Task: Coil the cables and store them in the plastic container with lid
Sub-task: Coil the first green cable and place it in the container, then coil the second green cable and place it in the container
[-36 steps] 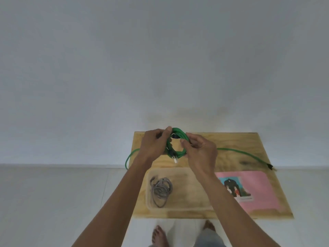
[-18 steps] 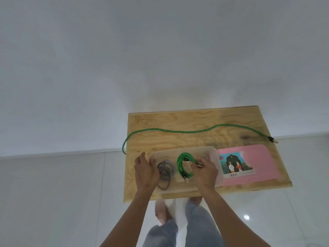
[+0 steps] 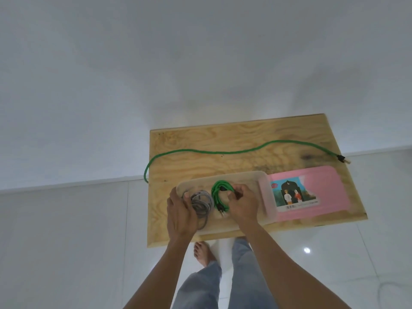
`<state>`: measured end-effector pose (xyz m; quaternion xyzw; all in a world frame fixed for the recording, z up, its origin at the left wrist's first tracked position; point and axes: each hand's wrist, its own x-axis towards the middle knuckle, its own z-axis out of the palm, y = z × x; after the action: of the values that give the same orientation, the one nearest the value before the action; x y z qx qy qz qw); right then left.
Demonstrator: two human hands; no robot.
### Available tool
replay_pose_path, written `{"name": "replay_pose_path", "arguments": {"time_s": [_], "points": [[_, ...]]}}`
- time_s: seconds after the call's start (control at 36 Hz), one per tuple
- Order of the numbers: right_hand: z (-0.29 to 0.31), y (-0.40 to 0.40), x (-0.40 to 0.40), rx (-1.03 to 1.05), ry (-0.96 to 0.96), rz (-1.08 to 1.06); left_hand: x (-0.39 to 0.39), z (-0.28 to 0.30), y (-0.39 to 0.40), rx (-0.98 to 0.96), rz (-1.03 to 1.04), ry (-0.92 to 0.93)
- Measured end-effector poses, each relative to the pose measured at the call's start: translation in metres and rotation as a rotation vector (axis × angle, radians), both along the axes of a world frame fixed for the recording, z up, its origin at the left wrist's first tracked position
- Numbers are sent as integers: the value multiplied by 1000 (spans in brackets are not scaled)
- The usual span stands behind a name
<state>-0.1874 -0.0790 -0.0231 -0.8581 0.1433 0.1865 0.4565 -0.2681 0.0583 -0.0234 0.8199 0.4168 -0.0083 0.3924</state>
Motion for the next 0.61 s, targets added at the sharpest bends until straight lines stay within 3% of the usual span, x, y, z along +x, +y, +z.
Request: {"name": "replay_pose_path", "arguments": {"time_s": [0.31,0.47,0.61], "points": [[19,-7,4,-13,111,29,0,8,0,-45,23,7],[41,-13,18,-72,-86,63,13,14,13,-51,93,-16],[49,-12,57,-73,-235,144,48,27,40,86,105,-59]]}}
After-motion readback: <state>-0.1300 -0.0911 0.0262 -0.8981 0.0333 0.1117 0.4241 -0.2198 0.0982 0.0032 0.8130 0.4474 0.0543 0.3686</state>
